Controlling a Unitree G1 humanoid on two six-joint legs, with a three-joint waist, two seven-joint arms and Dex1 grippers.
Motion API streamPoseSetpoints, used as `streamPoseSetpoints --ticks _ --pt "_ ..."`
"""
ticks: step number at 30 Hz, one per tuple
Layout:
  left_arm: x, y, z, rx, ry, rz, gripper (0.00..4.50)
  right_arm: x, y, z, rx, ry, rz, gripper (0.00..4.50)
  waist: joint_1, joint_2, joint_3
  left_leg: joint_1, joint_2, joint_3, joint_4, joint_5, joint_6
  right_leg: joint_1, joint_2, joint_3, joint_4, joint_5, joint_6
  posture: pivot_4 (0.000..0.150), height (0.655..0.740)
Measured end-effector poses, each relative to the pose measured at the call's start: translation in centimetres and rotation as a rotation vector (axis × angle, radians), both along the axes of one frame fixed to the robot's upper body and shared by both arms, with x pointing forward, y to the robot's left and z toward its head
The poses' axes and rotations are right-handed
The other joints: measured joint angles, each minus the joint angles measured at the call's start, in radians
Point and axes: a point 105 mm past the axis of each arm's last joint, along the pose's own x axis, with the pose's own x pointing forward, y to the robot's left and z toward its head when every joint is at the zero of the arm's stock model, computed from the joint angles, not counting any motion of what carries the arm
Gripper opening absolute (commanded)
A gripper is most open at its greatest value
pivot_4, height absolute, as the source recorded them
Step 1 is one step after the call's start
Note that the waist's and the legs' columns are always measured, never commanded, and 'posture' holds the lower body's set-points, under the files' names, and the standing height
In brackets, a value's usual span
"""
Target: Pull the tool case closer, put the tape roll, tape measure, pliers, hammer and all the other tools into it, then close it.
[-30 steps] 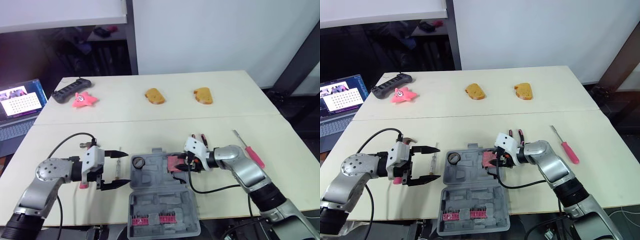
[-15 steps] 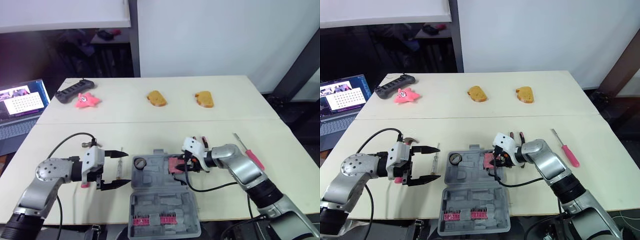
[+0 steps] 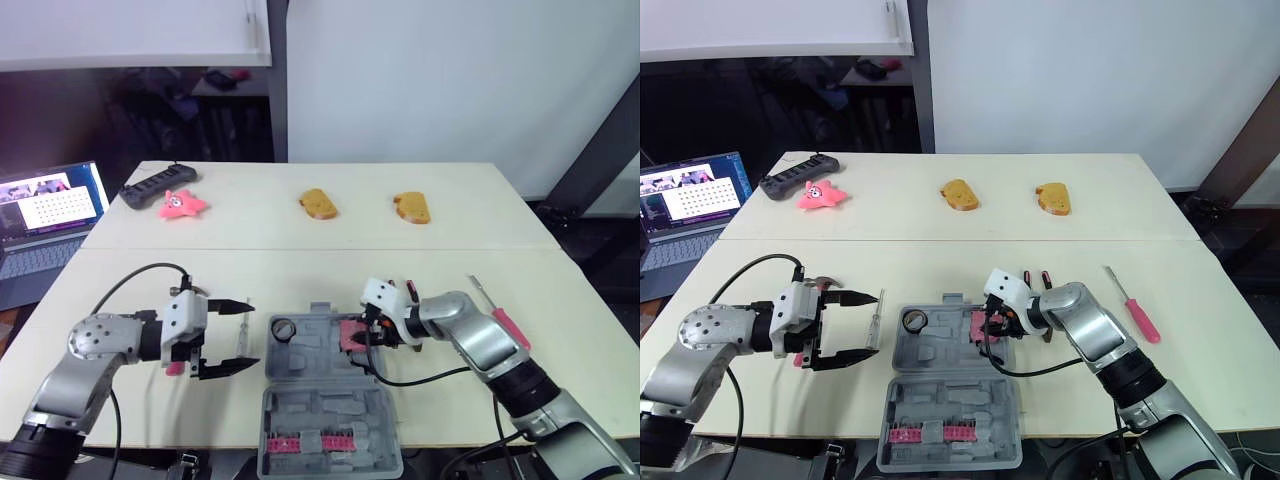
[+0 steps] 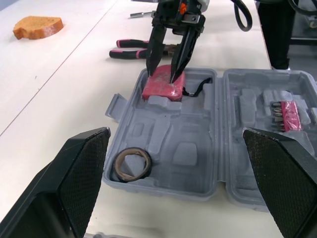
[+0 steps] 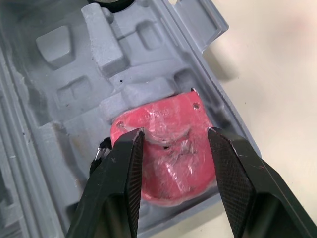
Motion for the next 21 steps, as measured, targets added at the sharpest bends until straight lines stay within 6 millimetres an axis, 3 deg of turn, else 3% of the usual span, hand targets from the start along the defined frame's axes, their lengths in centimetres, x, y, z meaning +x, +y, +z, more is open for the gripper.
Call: streamPoseSetpoints --ticks 8,13,14,21 --pt "0.1 0.0 0.1 0.0 -0.002 0.001 4.5 -0.5 0.1 1.0 0.078 -0.093 0.016 2.16 -0.001 0.007 0.014 -0.005 0.0 0.0 0.001 0.0 0.0 -0.005 0.0 0.0 0.0 0.001 -0.001 0.15 0.7219" --pt "0.2 0.0 0.1 -0.001 -0.005 0.002 4.5 -1.6 0.2 2.4 0.099 -0.126 0.079 2.16 -0.003 0.013 0.022 -0.032 0.001 0.0 0.001 0.003 0.0 -0.031 0.002 0.0 0.006 0.007 -0.002 0.15 0.7219" --pt "0.2 0.0 0.1 -0.002 -0.005 0.002 4.5 -1.8 0.1 2.7 0.094 -0.13 0.098 2.16 -0.004 0.014 0.023 -0.038 0.001 0.0 0.001 0.007 -0.006 -0.038 0.002 0.0 0.006 0.008 -0.003 0.15 0.7219" --pt "0.3 -0.1 0.3 -0.006 -0.011 0.001 4.5 -1.6 0.1 2.8 0.054 -0.169 0.136 2.16 -0.005 0.013 0.029 -0.039 0.0 0.002 0.001 0.004 -0.002 -0.038 0.001 0.0 0.003 0.008 -0.003 0.15 0.7219"
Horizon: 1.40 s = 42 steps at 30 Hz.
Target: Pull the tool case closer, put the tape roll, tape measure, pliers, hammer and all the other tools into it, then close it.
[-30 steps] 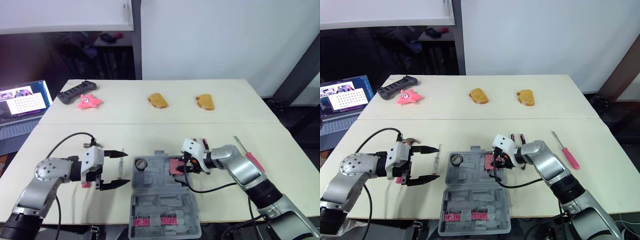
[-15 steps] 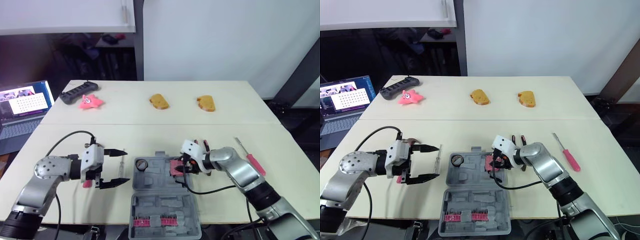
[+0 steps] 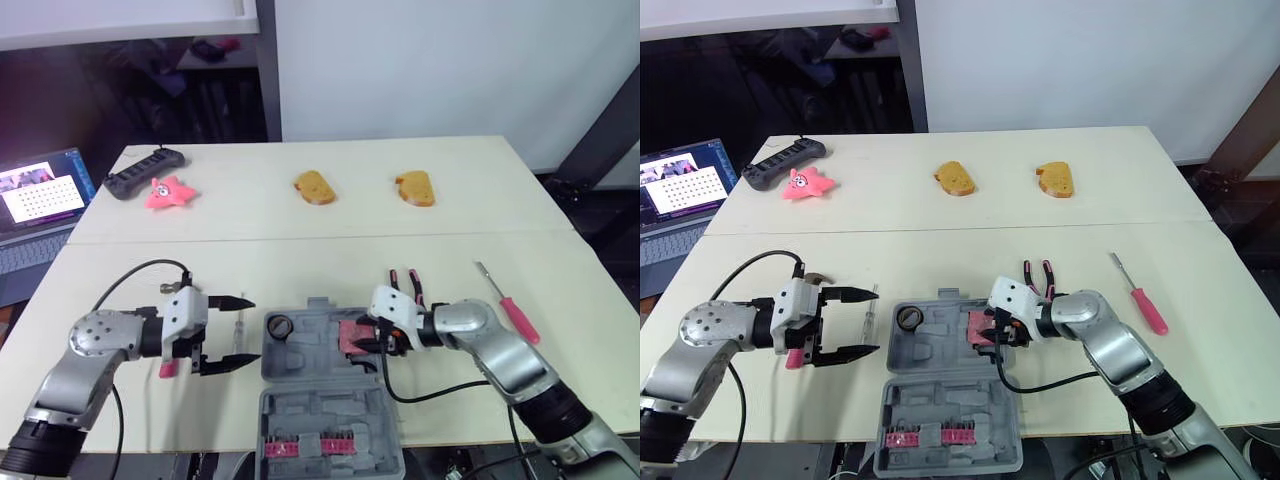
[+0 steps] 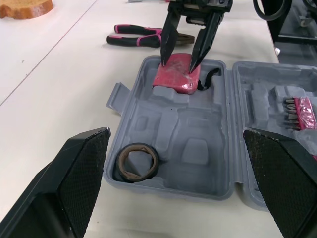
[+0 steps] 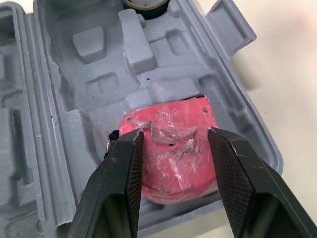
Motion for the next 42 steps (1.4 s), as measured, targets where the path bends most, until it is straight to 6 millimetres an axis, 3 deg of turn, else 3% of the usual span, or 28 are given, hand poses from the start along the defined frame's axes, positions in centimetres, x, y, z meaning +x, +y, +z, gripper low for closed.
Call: streamPoseSetpoints --ticks 11,22,32,39,42 --pt "0.1 0.1 -0.1 0.0 0.003 0.004 4.5 -0.5 0.2 0.2 0.004 -0.031 0.054 2.16 0.001 0.0 0.009 0.001 0.0 0.0 0.0 -0.001 0.001 0.0 0.001 0.0 0.001 0.001 -0.001 0.15 0.7219" --pt "0.1 0.1 -0.1 -0.003 -0.001 0.01 4.5 1.8 0.0 0.2 -0.038 -0.098 0.028 2.16 0.001 -0.001 0.009 0.003 0.0 0.0 0.001 0.0 0.001 0.002 0.001 0.0 0.003 0.001 -0.002 0.15 0.7219" --pt "0.2 0.1 0.0 -0.004 -0.003 0.018 4.5 2.3 0.2 0.2 0.005 -0.069 0.009 2.16 0.0 -0.001 0.009 0.003 0.001 -0.001 0.002 0.001 -0.001 0.002 0.002 0.0 0.004 0.002 -0.003 0.15 0.7219" --pt "0.2 0.1 0.0 -0.004 -0.004 0.018 4.5 2.2 0.3 3.1 0.097 -0.08 -0.011 2.16 -0.005 0.0 0.01 0.002 0.001 -0.001 0.001 0.001 -0.001 0.0 0.002 0.0 0.004 0.002 -0.003 0.15 0.7219" --pt "0.3 0.1 -0.1 -0.004 -0.002 0.019 4.5 1.9 0.3 3.3 0.102 -0.072 -0.004 2.16 -0.013 0.0 0.01 0.002 0.001 -0.001 0.001 0.001 -0.001 0.0 0.002 0.0 0.003 0.002 -0.003 0.15 0.7219"
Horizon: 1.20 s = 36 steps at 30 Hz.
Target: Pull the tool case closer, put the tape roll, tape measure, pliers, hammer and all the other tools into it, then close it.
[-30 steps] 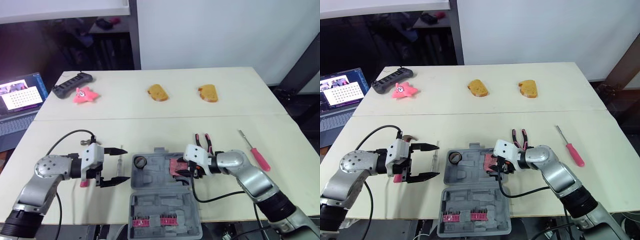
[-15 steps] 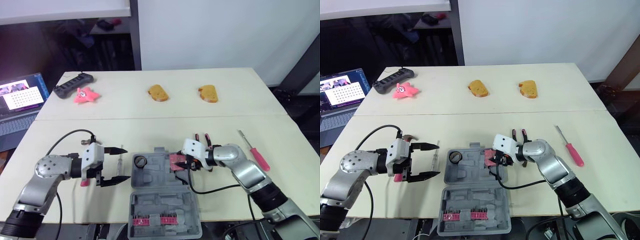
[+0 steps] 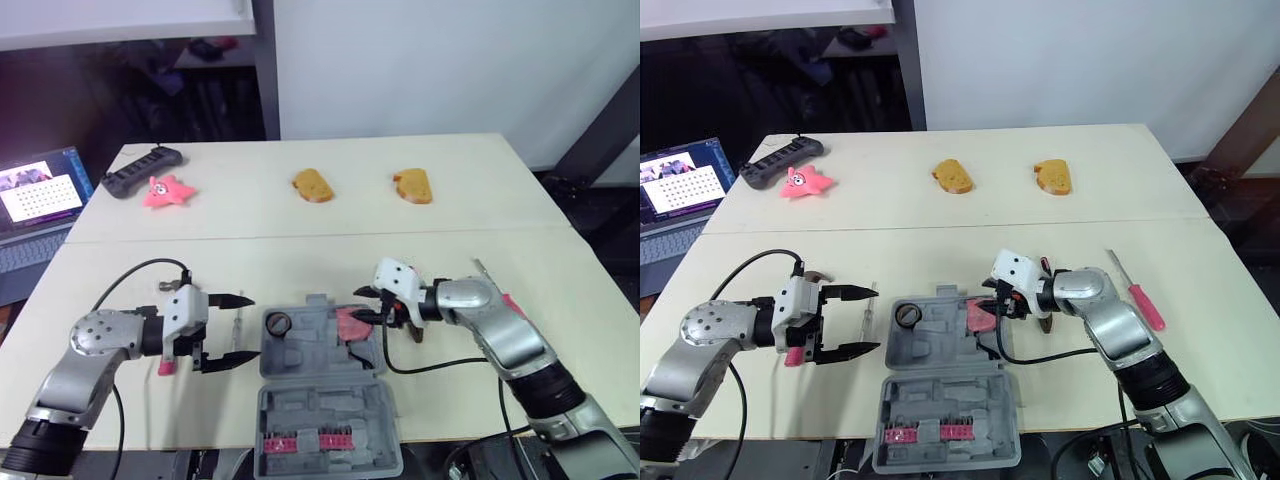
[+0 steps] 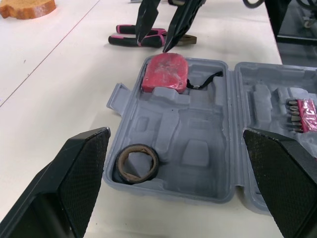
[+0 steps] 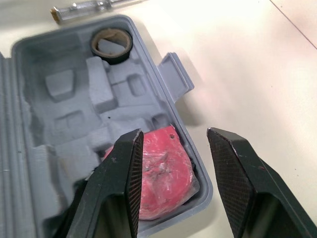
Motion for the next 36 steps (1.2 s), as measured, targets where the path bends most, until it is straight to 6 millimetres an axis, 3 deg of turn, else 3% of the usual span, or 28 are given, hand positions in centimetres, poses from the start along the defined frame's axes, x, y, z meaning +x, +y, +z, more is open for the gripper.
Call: streamPoseSetpoints --ticks 7,17,24,27,32,36 --pt "0.0 0.0 -0.1 0.0 0.003 0.002 4.5 -1.3 -0.5 -2.8 -0.024 0.093 -0.017 2.16 -0.016 0.0 0.0 0.0 0.0 0.0 0.0 0.0 0.0 0.0 0.0 0.0 0.001 0.0 0.0 0.15 0.7219" --pt "-0.1 0.1 -0.2 0.002 0.009 0.004 4.5 -0.5 -1.2 -4.4 -0.046 0.187 -0.086 2.16 -0.01 -0.001 -0.001 0.003 0.0 -0.001 0.002 0.001 -0.001 0.004 0.001 0.0 0.002 0.001 -0.001 0.15 0.7219" --pt "-0.1 0.1 -0.2 0.004 0.009 0.004 4.5 -0.4 -1.1 -4.8 -0.088 0.235 -0.09 2.16 -0.009 -0.007 -0.009 0.007 0.001 -0.002 0.002 0.001 -0.001 0.009 0.001 0.0 0.001 0.001 -0.001 0.15 0.7219" --pt "-0.1 0.2 -0.3 0.006 0.012 0.006 4.5 -0.4 -1.1 -5.2 -0.097 0.242 -0.1 2.16 -0.009 -0.009 -0.011 0.021 0.001 -0.002 0.0 -0.001 0.001 0.022 0.001 -0.001 -0.003 -0.002 -0.002 0.15 0.7219" --pt "-0.3 0.3 -0.6 0.008 0.025 0.012 4.5 -0.3 -0.8 -4.9 -0.087 0.21 -0.093 2.16 -0.011 -0.011 -0.014 0.02 0.001 -0.002 0.0 -0.001 0.002 0.021 0.002 0.0 -0.003 -0.002 0.001 0.15 0.7219" --pt "-0.3 0.8 -0.5 0.005 0.03 0.042 4.5 -0.5 -1.3 -3.3 -0.009 0.135 -0.099 2.16 -0.009 -0.003 -0.004 0.013 0.001 -0.002 0.0 -0.001 0.001 0.015 0.002 0.0 -0.001 -0.001 0.001 0.15 0.7219"
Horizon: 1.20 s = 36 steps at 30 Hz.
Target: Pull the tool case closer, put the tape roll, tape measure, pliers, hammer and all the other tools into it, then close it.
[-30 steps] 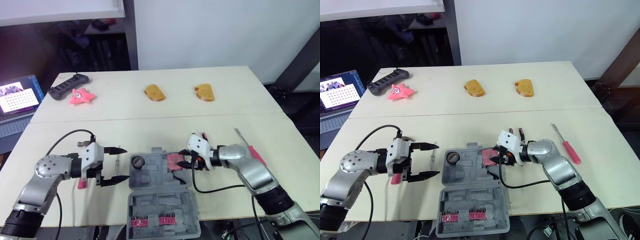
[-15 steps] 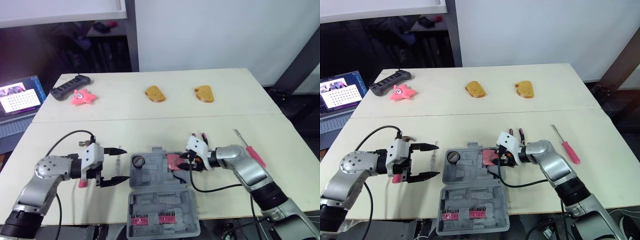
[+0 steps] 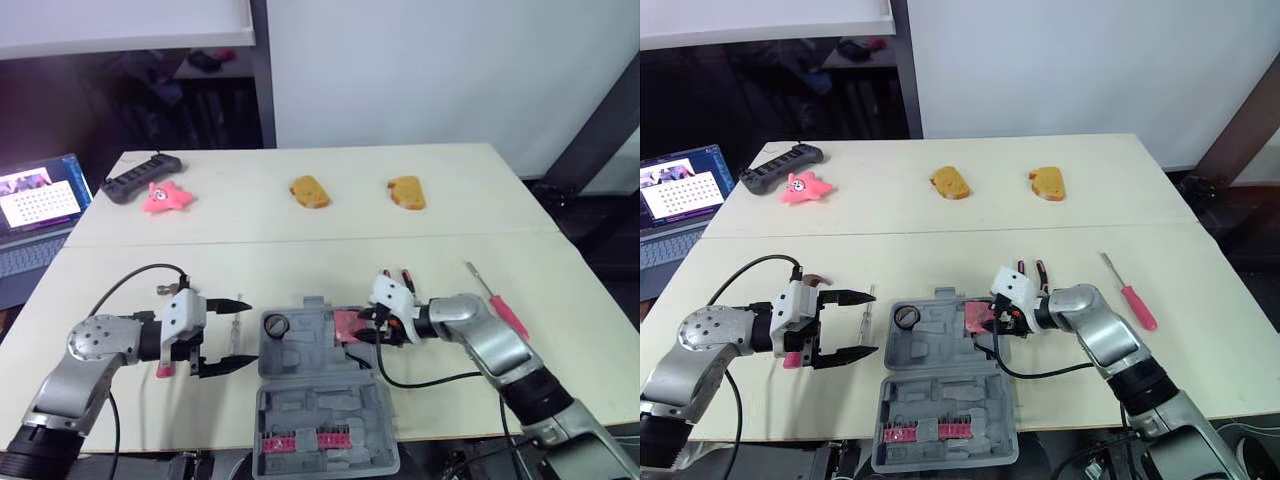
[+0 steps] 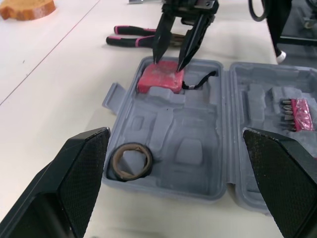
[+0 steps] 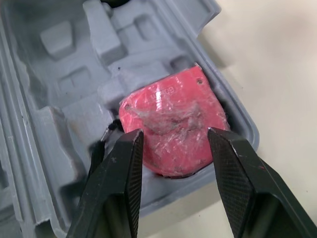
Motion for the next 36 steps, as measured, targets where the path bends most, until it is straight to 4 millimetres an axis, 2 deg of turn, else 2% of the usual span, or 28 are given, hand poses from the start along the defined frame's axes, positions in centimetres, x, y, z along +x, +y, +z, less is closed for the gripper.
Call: streamPoseSetpoints --ticks 1,3,5,6,8,9,10,11,12,14,17,21,30,33,36 --pt "0.0 0.4 0.0 0.005 0.004 0.017 4.5 0.0 -0.3 0.9 0.021 -0.033 -0.005 2.16 0.0 0.003 0.002 -0.004 0.0 0.0 0.0 0.0 0.0 -0.004 0.0 0.0 0.001 0.0 0.0 0.15 0.7219" --pt "0.0 1.7 0.3 0.003 0.015 0.072 4.5 -0.1 -1.5 4.1 0.069 -0.133 -0.025 2.16 -0.001 0.004 0.004 -0.015 0.0 0.001 0.001 0.002 -0.002 -0.018 0.0 0.001 0.005 0.001 -0.001 0.15 0.7219" --pt "0.0 3.4 0.2 0.019 0.029 0.14 4.5 -0.6 -3.9 7.3 0.069 -0.239 -0.064 2.16 0.0 0.004 0.004 -0.014 0.001 0.001 -0.001 0.004 -0.007 -0.018 0.0 0.0 0.005 0.001 -0.001 0.15 0.7219" --pt "0.0 4.3 0.1 0.027 0.036 0.172 4.5 -1.1 -4.9 8.0 0.058 -0.258 -0.085 2.4 0.0 0.004 0.004 -0.014 0.001 0.001 -0.002 0.004 -0.006 -0.018 0.0 0.0 0.003 0.001 -0.001 0.15 0.7219" --pt "-0.2 6.1 -0.2 0.035 0.049 0.24 4.5 -2.8 -6.9 7.5 0.042 -0.221 -0.123 2.99 0.0 0.004 0.004 -0.015 0.002 0.001 -0.002 0.001 -0.002 -0.017 0.001 0.0 0.0 0.001 -0.001 0.15 0.7219" --pt "-0.4 7.5 -0.6 0.05 0.066 0.29 4.5 -3.8 -8.3 6.9 0.037 -0.184 -0.158 3.47 0.002 0.003 0.004 -0.015 0.002 0.001 -0.002 0.0 0.0 -0.016 0.001 0.0 0.0 0.001 -0.001 0.15 0.7219" --pt "-0.8 9.5 -1.1 0.067 0.092 0.36 4.5 -4.7 -9.9 6.1 0.029 -0.138 -0.208 3.93 0.002 0.003 0.004 -0.015 0.002 0.002 -0.002 -0.001 0.001 -0.016 0.001 0.0 -0.001 0.001 -0.001 0.15 0.7219" --pt "-1.0 12.0 -1.4 0.089 0.112 0.454 4.5 -6.1 -12.6 5.3 0.002 -0.092 -0.289 4.48 0.002 0.004 0.005 -0.015 0.001 0.003 -0.001 -0.001 0.002 -0.016 0.0 0.0 -0.002 0.001 -0.001 0.15 0.7219" --pt "-1.3 14.2 -1.4 0.1 0.116 0.536 4.5 -7.4 -14.9 4.5 -0.032 -0.053 -0.354 4.48 0.004 0.004 0.005 -0.014 0.001 0.004 -0.001 -0.002 0.003 -0.015 -0.001 0.0 -0.002 0.001 -0.001 0.15 0.7219" --pt "-1.9 17.3 -1.2 0.115 0.113 0.653 4.5 -9.2 -17.9 3.6 -0.074 -0.018 -0.443 4.48 0.002 0.003 0.006 -0.013 0.001 0.005 -0.001 -0.003 0.004 -0.013 -0.002 0.0 -0.003 0.001 0.0 0.15 0.7219" --pt "-2.5 19.3 -1.5 0.127 0.113 0.723 4.5 -10.7 -19.9 3.0 -0.113 -0.013 -0.497 4.48 -0.004 0.003 0.007 -0.01 0.002 0.009 0.001 -0.002 0.002 -0.01 -0.003 0.001 -0.002 0.0 -0.003 0.15 0.7219" --pt "-3.5 20.7 -2.7 0.146 0.142 0.772 4.5 -11.4 -20.1 2.4 -0.101 -0.021 -0.52 4.48 -0.006 0.003 0.007 -0.009 0.006 0.009 0.002 -0.001 0.001 -0.011 -0.002 0.001 -0.002 0.002 -0.004 0.15 0.7219" --pt "-2.9 20.3 -2.1 0.138 0.103 0.747 4.5 -11.0 -18.6 3.1 -0.043 -0.077 -0.512 4.48 0.001 0.003 0.007 -0.011 0.007 0.009 0.001 -0.001 0.001 -0.013 0.0 0.0 -0.001 0.003 -0.002 0.15 0.7219" --pt "-2.5 19.2 -1.9 0.129 0.091 0.699 4.5 -10.5 -16.6 3.5 -0.018 -0.114 -0.513 4.48 0.001 0.003 0.007 -0.011 0.007 0.009 0.002 -0.001 0.001 -0.013 0.001 0.0 -0.001 0.004 -0.002 0.15 0.7219" --pt "-1.5 16.2 -1.6 0.091 0.085 0.591 4.5 -8.8 -13.4 4.0 0.052 -0.14 -0.549 4.48 -0.001 0.002 0.006 -0.011 0.009 0.009 0.003 -0.001 0.0 -0.013 0.001 0.001 -0.001 0.005 -0.005 0.15 0.7219"
